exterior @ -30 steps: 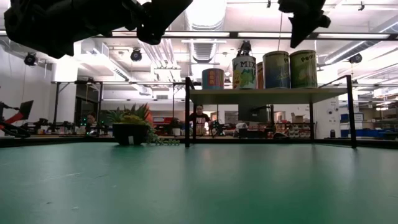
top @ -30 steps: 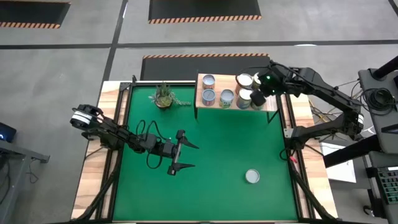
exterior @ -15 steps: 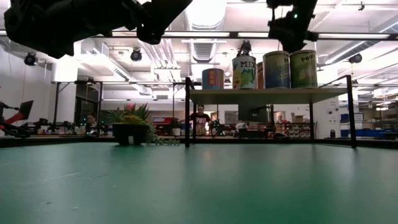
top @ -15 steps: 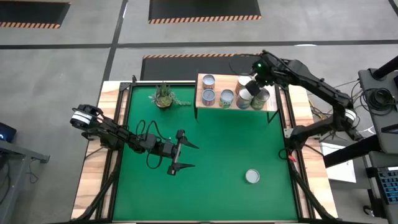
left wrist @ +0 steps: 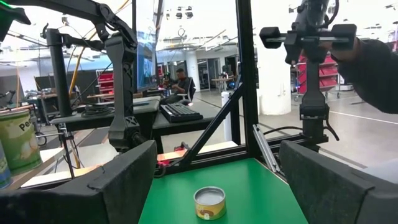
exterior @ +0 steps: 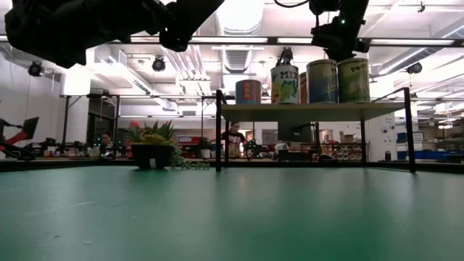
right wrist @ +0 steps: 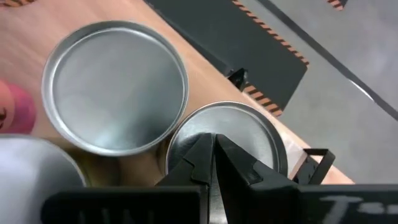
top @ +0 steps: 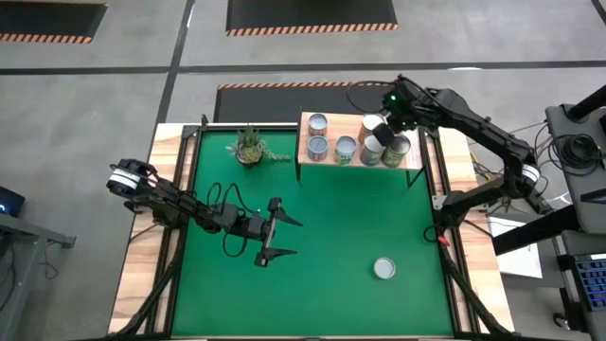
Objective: Pick and place cans onto a shelf
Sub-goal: Adjust the cans on the shelf
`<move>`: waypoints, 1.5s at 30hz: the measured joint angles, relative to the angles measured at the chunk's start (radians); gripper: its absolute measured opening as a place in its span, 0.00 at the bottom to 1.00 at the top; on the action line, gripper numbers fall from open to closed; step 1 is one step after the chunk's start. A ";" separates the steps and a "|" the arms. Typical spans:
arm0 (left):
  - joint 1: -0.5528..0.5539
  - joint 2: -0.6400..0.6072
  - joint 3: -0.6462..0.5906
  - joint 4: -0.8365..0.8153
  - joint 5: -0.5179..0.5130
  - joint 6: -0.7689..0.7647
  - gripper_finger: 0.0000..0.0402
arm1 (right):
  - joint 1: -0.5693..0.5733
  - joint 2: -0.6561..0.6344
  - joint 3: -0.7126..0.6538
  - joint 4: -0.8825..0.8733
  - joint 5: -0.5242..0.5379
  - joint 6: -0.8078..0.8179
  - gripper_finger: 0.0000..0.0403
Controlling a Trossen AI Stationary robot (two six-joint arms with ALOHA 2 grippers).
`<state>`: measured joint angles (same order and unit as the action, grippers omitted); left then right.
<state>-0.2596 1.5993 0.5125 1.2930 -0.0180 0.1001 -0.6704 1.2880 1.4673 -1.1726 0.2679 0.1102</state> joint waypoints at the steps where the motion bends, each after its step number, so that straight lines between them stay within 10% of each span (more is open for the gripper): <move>1: 0.000 0.000 0.000 0.000 0.000 0.000 0.80 | 0.000 -0.003 0.000 -0.006 -0.002 0.001 0.03; 27: 0.000 0.000 0.000 0.001 0.000 0.004 0.80 | 0.015 -0.053 0.089 -0.057 -0.063 0.040 0.03; 45: 0.000 0.000 0.000 0.001 0.000 0.004 0.80 | 0.299 -0.176 -0.031 -0.339 -0.293 0.279 0.03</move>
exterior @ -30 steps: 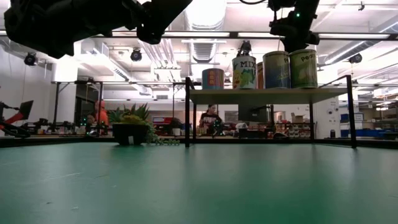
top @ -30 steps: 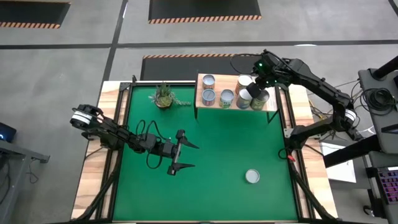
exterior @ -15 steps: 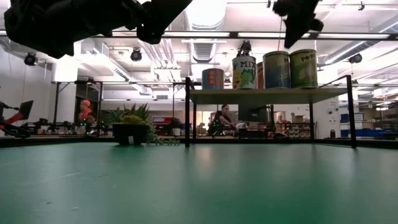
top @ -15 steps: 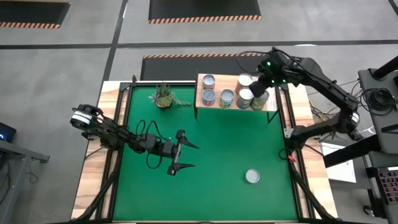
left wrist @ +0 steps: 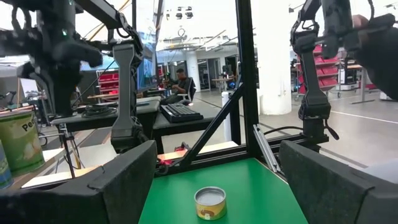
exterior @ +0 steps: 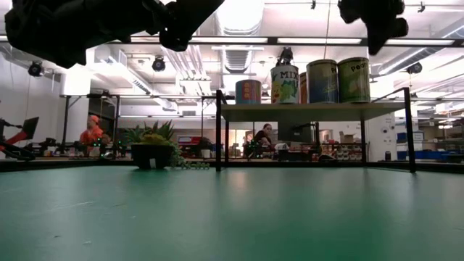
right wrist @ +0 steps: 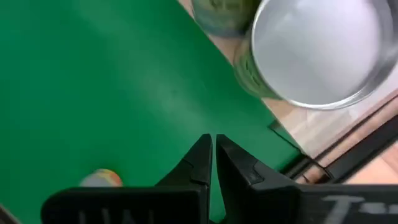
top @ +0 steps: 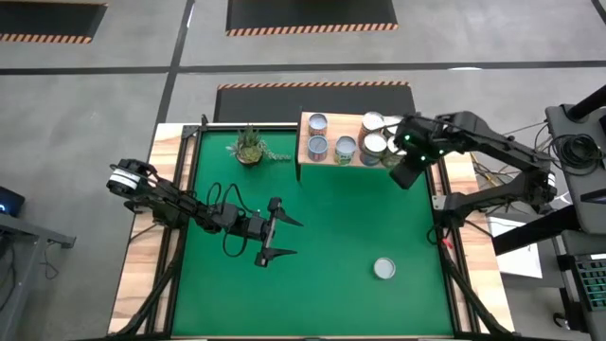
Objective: Pick and place cans onto a shelf
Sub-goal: Adjust the cans on the shelf, then adjust the shelf
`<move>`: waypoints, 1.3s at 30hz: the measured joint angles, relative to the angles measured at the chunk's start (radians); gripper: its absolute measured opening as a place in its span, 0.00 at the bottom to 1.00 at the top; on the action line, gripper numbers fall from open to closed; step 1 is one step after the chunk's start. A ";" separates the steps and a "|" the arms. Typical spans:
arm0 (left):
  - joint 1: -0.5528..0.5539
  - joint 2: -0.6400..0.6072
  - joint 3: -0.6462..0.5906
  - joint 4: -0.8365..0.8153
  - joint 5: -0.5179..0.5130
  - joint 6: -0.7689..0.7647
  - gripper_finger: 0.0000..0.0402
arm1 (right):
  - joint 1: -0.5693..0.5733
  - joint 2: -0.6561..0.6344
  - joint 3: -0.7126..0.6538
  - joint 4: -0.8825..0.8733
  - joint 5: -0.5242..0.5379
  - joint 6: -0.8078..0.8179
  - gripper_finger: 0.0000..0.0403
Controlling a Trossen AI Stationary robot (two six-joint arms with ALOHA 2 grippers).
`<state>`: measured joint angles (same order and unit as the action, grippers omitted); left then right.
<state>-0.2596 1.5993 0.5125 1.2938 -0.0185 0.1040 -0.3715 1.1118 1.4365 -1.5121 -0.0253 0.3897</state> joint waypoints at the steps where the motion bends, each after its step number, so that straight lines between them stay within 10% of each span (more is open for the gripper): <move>1: 0.000 0.000 0.000 0.000 0.000 0.000 0.80 | 0.004 0.002 -0.016 0.002 0.017 0.000 0.03; 16: 0.000 0.000 0.000 0.000 0.000 0.000 0.80 | -0.002 0.015 -0.064 0.045 0.207 -0.006 0.03; 39: 0.000 0.000 0.000 0.000 0.000 0.000 0.80 | -0.003 -0.013 -0.038 0.066 0.175 -0.006 0.03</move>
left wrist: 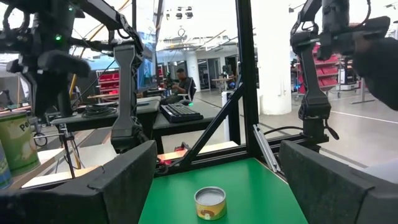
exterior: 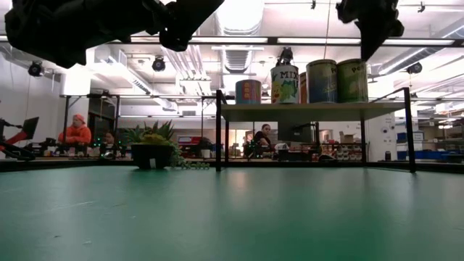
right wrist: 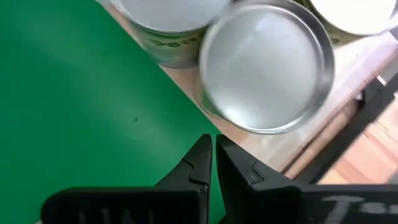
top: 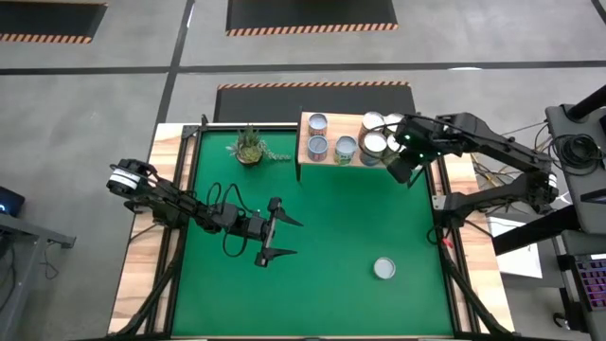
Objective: Pick and place cans onto a shelf
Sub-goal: Adjust the shelf
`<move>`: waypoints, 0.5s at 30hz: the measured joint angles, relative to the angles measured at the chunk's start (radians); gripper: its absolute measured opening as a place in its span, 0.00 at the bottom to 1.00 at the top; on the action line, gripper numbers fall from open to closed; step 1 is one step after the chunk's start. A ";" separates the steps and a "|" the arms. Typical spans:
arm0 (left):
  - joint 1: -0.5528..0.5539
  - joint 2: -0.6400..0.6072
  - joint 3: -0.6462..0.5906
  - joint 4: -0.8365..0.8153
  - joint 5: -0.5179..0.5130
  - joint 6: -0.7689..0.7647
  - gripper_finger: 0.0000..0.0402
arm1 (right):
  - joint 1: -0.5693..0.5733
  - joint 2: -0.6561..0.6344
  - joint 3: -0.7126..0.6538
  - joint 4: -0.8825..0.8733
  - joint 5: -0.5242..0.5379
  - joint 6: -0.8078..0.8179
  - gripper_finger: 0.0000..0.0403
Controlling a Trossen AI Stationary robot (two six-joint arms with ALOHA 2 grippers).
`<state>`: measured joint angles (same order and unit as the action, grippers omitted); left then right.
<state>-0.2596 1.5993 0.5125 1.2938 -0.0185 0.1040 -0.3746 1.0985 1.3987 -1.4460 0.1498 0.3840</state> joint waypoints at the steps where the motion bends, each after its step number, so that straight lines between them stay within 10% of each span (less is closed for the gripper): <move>1: 0.000 0.000 0.000 0.000 0.000 0.000 0.80 | 0.013 -0.012 -0.002 0.016 0.000 0.000 0.03; 15: 0.000 0.000 0.000 0.000 0.000 -0.011 0.80 | 0.270 -0.210 -0.280 0.741 0.122 -0.181 0.03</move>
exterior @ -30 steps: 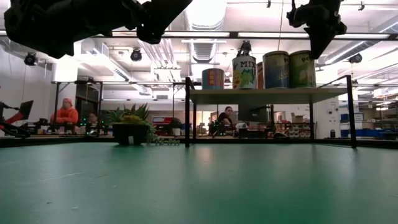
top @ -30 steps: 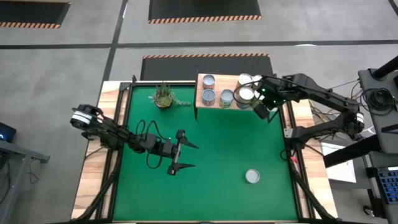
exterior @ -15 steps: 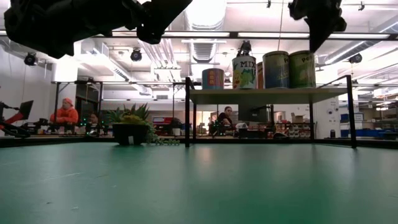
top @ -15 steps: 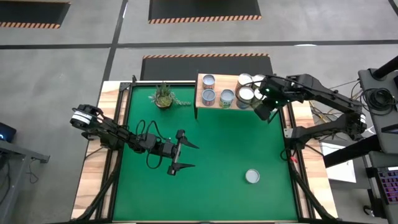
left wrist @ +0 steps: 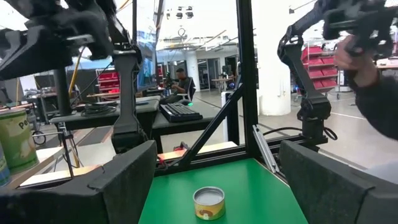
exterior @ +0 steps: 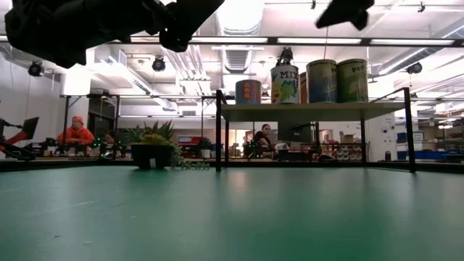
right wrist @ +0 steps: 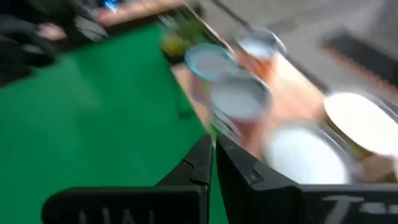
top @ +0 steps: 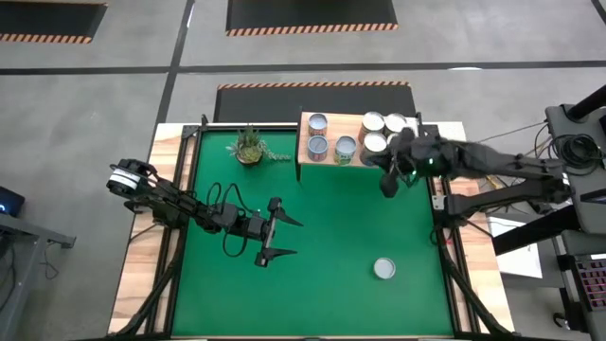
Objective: Pick and place cans onto a shelf
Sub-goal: Adjust the shelf
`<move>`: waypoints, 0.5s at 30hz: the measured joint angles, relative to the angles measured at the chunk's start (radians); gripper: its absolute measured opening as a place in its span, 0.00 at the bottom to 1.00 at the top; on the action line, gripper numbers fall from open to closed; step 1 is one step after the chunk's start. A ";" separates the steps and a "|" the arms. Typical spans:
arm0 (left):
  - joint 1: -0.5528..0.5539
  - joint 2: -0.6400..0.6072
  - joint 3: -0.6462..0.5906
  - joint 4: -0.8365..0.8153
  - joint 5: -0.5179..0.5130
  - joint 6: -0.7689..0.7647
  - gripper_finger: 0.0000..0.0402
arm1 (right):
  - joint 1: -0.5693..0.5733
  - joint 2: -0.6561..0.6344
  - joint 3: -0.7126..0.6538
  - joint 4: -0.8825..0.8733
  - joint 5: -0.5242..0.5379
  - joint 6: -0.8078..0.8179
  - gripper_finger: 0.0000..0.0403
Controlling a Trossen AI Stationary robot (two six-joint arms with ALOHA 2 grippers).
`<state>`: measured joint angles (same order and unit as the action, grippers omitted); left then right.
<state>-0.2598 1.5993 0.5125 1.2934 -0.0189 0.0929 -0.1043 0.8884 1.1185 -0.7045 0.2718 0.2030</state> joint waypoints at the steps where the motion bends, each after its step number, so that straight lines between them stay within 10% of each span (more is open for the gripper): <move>1: 0.000 0.000 0.000 0.000 0.000 0.000 0.80 | 0.020 -0.011 -0.045 0.085 -0.001 -0.030 0.03; 15: 0.000 0.000 0.000 -0.007 -0.124 -0.024 0.80 | 0.201 -0.089 -0.412 0.761 -0.015 -0.334 0.03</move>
<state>-0.2596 1.5993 0.5125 1.2861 -0.1427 0.0692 0.0964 0.7989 0.7067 0.0562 0.2563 -0.1309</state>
